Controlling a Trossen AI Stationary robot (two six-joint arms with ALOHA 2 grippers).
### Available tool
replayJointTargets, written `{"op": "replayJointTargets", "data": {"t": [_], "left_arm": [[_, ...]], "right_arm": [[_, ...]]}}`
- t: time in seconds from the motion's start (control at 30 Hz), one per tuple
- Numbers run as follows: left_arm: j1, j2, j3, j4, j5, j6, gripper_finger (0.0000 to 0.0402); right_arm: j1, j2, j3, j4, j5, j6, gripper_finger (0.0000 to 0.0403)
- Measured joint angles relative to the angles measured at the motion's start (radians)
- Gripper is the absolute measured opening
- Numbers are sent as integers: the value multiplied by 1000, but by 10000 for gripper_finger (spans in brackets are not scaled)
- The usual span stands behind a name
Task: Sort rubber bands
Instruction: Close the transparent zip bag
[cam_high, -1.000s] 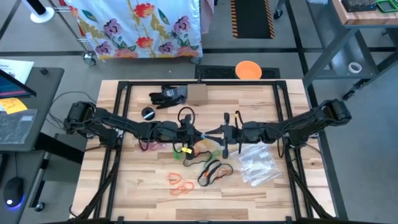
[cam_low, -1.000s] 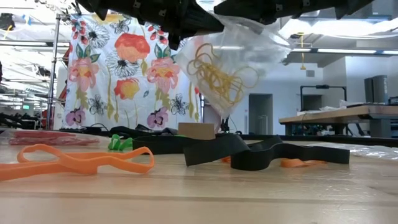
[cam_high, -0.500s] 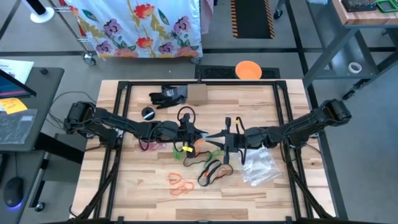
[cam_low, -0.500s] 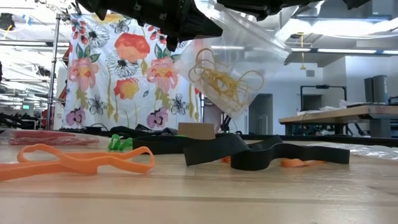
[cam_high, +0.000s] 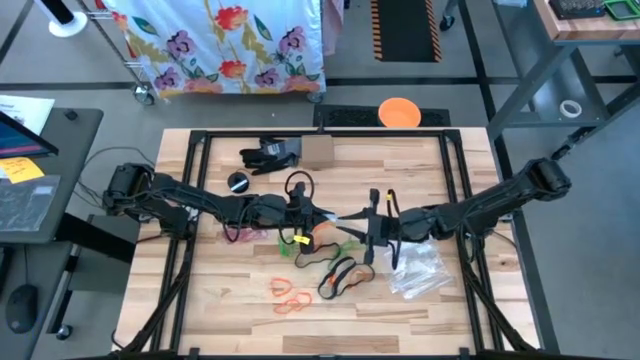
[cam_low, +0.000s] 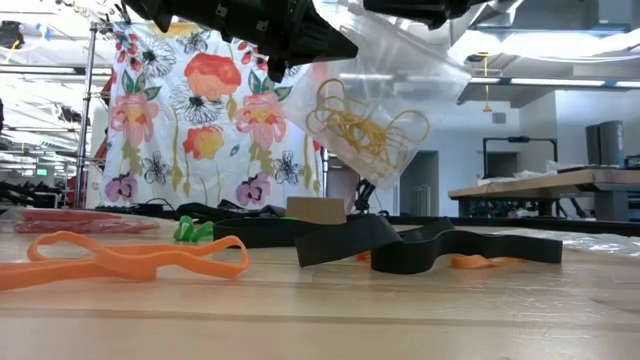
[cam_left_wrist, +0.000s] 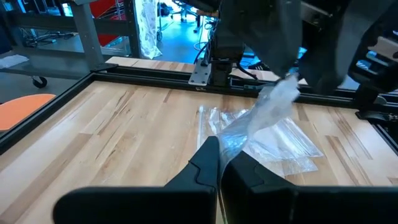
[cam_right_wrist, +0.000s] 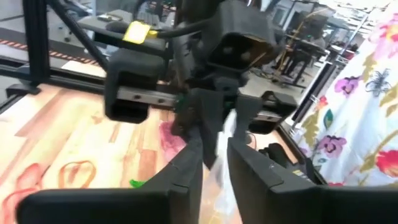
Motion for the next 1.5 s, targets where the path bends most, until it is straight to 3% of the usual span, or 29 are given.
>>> {"op": "replayJointTargets", "data": {"t": [0.3,0.43,1.2,1.5], "left_arm": [[0,0,0,1,0,-1,0],[0,0,0,7,-35,-55,0],[-12,0,1,57,-46,-141,0],[-24,0,1,83,-47,-156,0]], "right_arm": [[-8,2,0,9,1,-7,222],[-13,2,0,7,2,-7,247],[-29,8,-1,49,0,-13,201],[-30,8,-1,56,0,-13,153]]}}
